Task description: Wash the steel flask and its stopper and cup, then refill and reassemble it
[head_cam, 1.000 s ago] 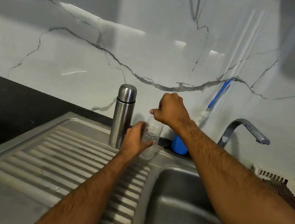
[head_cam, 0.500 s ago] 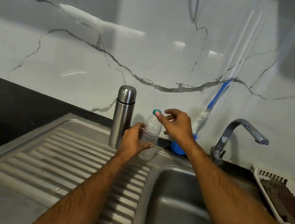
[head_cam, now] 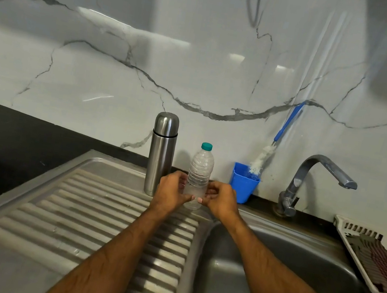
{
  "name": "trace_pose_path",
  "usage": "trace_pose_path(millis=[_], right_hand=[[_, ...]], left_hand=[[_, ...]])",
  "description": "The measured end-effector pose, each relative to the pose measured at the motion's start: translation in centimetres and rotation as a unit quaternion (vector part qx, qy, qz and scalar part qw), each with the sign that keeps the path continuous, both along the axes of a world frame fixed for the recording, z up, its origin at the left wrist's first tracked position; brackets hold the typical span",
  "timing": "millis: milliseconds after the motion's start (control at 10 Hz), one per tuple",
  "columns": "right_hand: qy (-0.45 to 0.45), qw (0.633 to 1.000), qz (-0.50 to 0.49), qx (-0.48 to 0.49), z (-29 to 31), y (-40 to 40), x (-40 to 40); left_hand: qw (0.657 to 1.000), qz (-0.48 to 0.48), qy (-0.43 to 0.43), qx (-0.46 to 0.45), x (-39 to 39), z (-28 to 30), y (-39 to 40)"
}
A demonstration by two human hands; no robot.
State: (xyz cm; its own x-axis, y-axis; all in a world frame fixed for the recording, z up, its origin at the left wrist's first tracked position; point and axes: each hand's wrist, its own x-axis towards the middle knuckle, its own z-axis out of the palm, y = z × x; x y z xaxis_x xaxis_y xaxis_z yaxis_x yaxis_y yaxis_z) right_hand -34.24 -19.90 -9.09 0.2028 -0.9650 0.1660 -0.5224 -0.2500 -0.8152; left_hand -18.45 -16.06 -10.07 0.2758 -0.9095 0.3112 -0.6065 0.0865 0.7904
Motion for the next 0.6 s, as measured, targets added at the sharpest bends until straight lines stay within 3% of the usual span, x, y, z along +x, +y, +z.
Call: trace_pose_path(millis=[400,600], right_hand=[[0.013,0.999,-0.035,-0.015,0.8,0.3,-0.2],[0.076,0.994,-0.044,-0.071,2.8,2.9,-1.3]], left_hand=[[1.000,0.013,0.011,0.012,0.2,0.6,0.8],[1.000,0.016,0.015,-0.021,0.6,2.5,3.8]])
